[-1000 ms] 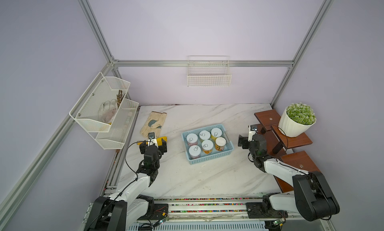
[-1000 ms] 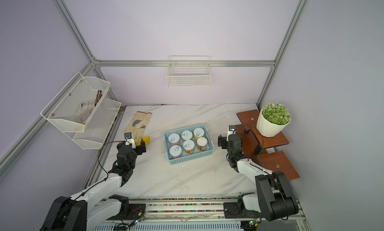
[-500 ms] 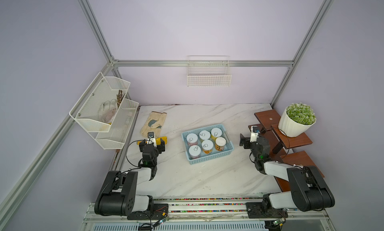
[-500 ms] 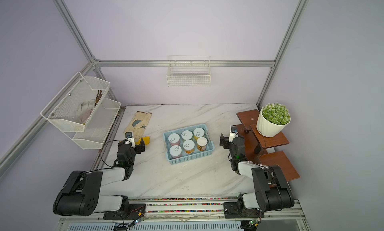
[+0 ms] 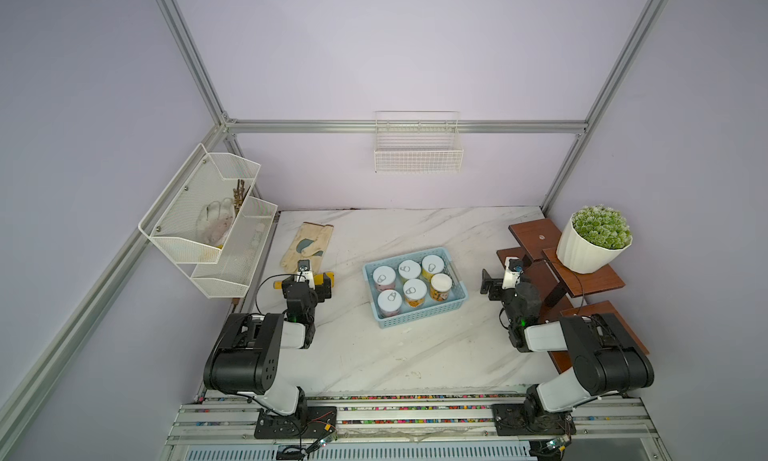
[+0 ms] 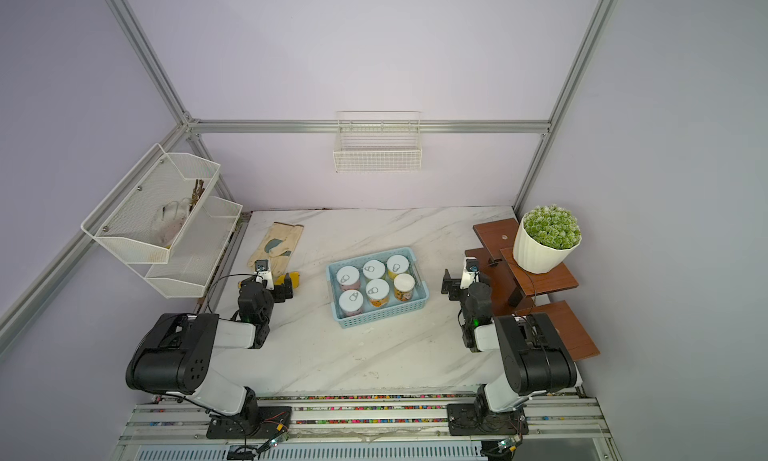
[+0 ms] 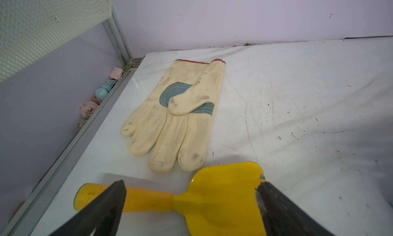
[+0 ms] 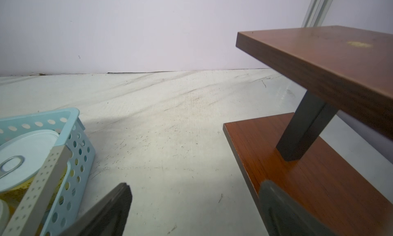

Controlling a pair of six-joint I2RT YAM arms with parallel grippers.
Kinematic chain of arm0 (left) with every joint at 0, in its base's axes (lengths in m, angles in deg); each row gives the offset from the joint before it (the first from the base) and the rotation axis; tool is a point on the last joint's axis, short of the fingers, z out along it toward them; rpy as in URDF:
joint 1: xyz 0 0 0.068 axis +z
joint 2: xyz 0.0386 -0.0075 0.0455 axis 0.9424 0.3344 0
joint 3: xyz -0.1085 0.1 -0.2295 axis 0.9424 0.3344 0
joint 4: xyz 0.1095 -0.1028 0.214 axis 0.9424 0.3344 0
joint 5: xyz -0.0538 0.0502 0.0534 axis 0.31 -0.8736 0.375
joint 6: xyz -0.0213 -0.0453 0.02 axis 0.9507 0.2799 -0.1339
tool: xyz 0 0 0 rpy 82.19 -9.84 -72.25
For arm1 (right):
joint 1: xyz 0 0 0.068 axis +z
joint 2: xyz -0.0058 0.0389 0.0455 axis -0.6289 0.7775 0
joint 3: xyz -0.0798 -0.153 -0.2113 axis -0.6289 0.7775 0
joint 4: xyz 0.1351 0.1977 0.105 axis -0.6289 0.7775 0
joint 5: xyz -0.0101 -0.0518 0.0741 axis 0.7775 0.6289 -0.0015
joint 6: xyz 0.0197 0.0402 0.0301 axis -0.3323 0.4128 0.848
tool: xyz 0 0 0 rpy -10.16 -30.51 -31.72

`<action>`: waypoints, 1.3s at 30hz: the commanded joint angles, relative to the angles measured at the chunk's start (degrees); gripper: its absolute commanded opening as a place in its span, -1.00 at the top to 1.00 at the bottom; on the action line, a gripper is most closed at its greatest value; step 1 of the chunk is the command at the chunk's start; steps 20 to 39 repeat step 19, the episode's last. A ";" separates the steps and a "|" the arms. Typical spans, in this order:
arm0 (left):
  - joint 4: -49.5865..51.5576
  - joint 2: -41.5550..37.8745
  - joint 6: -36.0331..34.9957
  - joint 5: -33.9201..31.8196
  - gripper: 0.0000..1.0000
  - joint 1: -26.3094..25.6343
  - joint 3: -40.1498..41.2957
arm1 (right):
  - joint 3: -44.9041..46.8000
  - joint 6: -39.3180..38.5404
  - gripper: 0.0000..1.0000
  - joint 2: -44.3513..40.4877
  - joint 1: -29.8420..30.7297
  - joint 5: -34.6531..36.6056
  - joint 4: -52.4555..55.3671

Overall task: Put the canned food in the basket
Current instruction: Reset both arms

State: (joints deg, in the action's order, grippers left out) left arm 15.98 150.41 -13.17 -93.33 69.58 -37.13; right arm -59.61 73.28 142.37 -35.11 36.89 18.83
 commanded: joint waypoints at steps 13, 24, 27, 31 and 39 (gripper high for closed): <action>-1.16 -0.48 0.78 0.66 -1.00 0.46 -0.93 | 0.27 0.74 -0.99 0.61 -0.34 1.18 -5.50; -1.16 -0.48 0.76 0.71 -1.00 0.49 -0.89 | -0.06 0.50 -0.99 0.99 -0.34 0.64 -5.47; -1.16 -0.48 0.76 0.71 -1.00 0.49 -0.89 | -0.06 0.50 -0.99 0.99 -0.34 0.64 -5.47; -1.16 -0.48 0.76 0.71 -1.00 0.49 -0.89 | -0.06 0.50 -0.99 0.99 -0.34 0.64 -5.47; -1.16 -0.48 0.76 0.71 -1.00 0.49 -0.89 | -0.06 0.50 -0.99 0.99 -0.34 0.64 -5.47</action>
